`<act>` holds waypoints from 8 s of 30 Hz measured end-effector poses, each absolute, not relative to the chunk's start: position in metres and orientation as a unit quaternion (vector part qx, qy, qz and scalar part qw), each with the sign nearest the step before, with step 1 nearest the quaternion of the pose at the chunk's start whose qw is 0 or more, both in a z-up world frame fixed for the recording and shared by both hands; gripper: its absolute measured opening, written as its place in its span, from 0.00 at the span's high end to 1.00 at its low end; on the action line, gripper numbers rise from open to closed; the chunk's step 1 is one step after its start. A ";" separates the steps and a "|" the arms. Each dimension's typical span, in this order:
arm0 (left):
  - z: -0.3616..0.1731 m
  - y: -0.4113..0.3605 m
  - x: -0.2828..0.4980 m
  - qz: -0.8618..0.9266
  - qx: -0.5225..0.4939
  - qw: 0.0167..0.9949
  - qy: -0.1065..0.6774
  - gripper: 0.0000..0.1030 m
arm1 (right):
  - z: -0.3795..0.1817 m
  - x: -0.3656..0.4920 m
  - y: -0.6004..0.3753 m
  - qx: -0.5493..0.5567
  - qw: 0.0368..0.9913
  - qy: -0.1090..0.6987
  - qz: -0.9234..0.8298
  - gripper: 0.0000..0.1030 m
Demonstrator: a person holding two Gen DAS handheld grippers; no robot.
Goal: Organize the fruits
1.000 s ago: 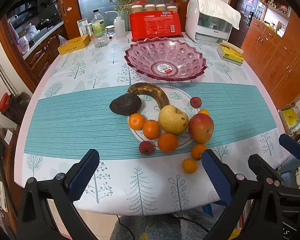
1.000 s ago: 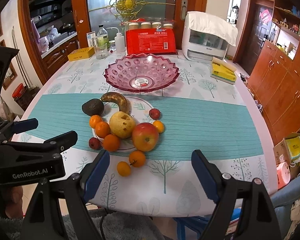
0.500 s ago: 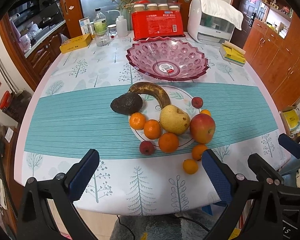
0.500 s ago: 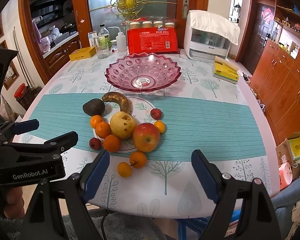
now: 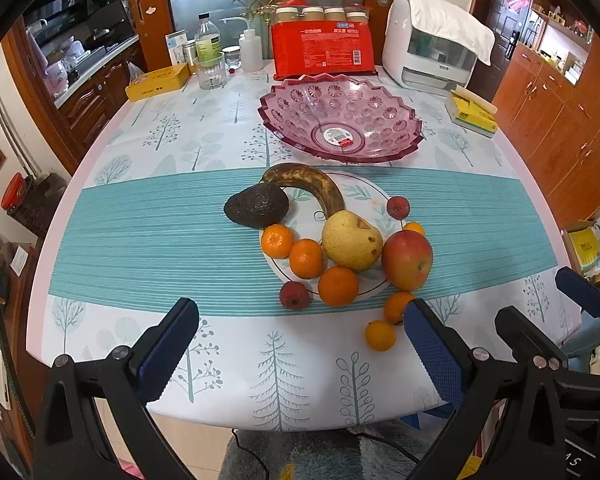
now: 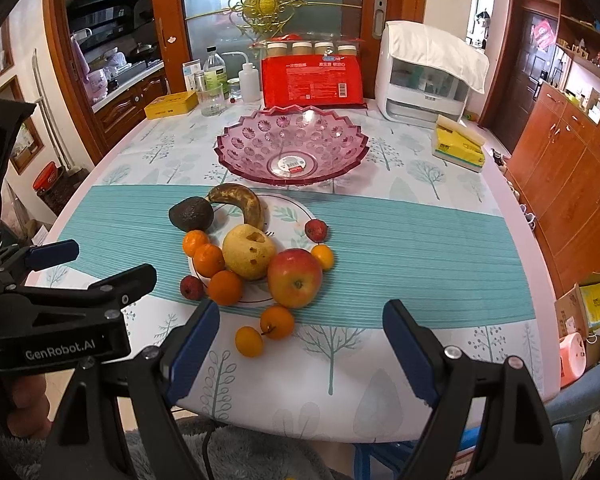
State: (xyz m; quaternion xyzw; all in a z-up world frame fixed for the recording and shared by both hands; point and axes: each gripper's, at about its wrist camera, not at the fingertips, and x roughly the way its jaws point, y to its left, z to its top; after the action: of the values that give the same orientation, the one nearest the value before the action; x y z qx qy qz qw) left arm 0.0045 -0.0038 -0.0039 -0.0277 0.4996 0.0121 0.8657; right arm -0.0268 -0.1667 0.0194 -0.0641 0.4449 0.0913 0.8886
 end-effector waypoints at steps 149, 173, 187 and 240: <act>0.067 -0.007 0.164 -0.017 0.034 0.890 0.455 0.29 | 0.047 0.123 -0.180 -0.021 0.875 0.446 0.186 0.35; 0.013 0.014 0.303 -0.003 0.015 0.885 0.466 0.29 | 0.032 0.290 -0.149 -0.047 0.879 0.464 0.103 0.35; -0.108 0.006 0.362 -0.021 0.021 0.828 0.560 0.29 | -0.080 0.323 -0.138 -0.054 0.823 0.556 0.099 0.35; -0.077 0.005 0.337 -0.057 0.018 0.844 0.534 0.19 | -0.069 0.306 -0.157 0.022 0.829 0.541 0.142 0.33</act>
State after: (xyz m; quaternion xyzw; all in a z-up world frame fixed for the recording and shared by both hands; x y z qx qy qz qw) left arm 0.3372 0.0049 -0.0771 0.0181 0.5335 -0.0570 0.8437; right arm 0.3063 -0.1573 -0.0690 0.0220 0.5409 0.1421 0.8287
